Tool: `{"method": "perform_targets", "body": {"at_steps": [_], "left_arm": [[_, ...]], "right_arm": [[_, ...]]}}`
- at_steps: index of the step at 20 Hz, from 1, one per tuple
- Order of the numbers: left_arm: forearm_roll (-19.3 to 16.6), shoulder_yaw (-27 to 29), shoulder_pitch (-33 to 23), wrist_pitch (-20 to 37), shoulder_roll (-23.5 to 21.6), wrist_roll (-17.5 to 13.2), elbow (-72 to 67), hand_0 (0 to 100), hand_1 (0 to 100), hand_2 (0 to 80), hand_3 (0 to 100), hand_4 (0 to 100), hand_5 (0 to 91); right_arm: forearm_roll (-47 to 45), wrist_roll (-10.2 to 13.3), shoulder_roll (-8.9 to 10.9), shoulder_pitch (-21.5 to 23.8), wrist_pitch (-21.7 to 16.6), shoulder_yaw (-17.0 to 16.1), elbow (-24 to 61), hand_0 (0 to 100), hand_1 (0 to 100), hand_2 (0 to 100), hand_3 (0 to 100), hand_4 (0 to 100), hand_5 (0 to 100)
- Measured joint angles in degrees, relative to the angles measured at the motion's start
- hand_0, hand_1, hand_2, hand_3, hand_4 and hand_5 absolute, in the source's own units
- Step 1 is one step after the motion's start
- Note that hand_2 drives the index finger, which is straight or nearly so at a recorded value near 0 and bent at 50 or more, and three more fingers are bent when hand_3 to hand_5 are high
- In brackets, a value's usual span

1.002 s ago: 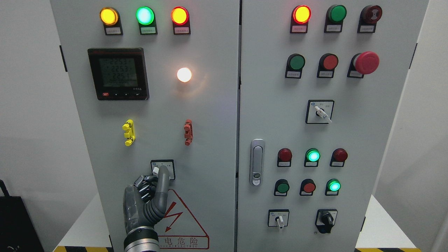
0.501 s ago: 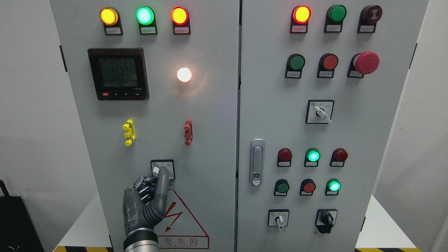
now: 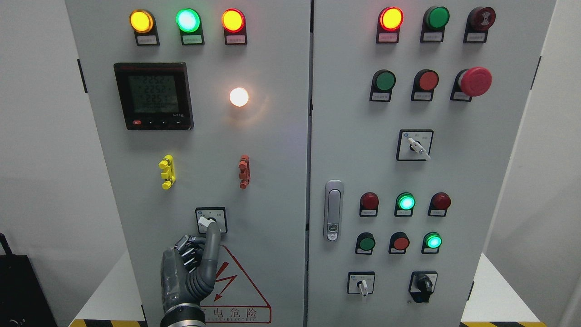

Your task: Turn on light switch 1

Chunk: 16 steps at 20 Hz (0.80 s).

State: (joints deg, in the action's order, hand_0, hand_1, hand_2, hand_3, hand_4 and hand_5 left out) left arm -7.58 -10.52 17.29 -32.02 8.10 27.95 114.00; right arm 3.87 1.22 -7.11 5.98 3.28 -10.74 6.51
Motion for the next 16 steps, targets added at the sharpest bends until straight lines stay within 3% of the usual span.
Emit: {"method": "perform_targets", "body": {"at_steps": [9, 16], "left_arm": [[-0.05, -0.11, -2.60, 1.98, -0.29, -0.23, 1.31, 14, 34, 65.6, 100, 100, 86.9], [-0.24, -0.49, -7.34, 13.15, -0.79, -0.10, 1.94, 13, 35, 65.8, 100, 100, 87.3]], "right_arm": [[0.00, 0.00, 0.00, 0.00, 0.00, -0.01, 0.00, 0, 0, 0, 0, 0, 0], [0.00, 0.00, 0.00, 0.00, 0.00, -0.01, 0.00, 0, 0, 0, 0, 0, 0]]}}
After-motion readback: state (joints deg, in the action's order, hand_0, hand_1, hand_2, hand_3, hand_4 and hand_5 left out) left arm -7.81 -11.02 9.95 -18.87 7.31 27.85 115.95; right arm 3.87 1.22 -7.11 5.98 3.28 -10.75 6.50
